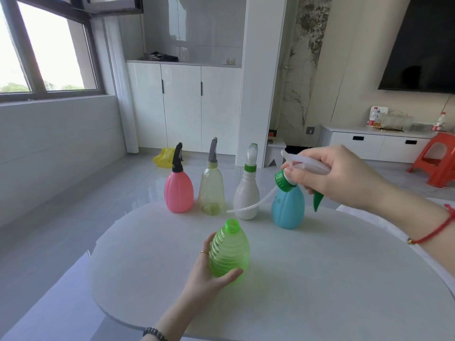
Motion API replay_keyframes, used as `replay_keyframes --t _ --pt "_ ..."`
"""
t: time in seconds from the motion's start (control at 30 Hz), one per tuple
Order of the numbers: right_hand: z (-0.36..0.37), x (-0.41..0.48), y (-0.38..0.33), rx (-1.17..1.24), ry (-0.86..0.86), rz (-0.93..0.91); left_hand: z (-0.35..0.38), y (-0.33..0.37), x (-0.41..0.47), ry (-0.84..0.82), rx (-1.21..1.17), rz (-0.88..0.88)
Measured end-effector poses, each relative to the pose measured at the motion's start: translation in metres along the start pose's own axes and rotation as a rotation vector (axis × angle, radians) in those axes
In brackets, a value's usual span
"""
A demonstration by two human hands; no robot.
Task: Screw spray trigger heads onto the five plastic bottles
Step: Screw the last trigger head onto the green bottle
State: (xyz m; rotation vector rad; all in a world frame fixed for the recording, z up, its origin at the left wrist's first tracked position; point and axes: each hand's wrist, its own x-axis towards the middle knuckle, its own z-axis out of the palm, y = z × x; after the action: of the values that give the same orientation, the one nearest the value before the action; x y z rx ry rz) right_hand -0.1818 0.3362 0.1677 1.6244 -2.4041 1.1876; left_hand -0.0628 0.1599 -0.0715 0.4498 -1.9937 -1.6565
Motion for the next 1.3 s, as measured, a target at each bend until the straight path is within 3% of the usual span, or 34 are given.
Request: replay_keyframes --t 0.1,0.3,0.57,0.73,1.03,1.3 --pt "0.002 0.003 -0.009 -0.13 -0.061 0.006 0.0 0.001 -0.001 0.002 0.027 0.013" --pt "0.013 0.015 -0.016 -0.161 -0.121 0.021 0.0 0.001 -0.002 0.01 0.035 0.027" --pt "0.065 0.042 -0.011 -0.46 -0.455 -0.028 0.0 0.0 -0.003 0.004 0.069 0.035" --pt "0.094 0.054 0.009 -0.534 -0.556 -0.033 -0.001 -0.007 0.0 0.007 0.126 0.027" --pt "0.101 0.067 0.002 -0.642 -0.696 -0.224 -0.001 -0.007 0.001 0.009 0.134 0.04" --pt "0.108 0.063 0.001 -0.858 -0.693 -0.427 0.0 -0.006 0.001 0.02 0.123 0.035"
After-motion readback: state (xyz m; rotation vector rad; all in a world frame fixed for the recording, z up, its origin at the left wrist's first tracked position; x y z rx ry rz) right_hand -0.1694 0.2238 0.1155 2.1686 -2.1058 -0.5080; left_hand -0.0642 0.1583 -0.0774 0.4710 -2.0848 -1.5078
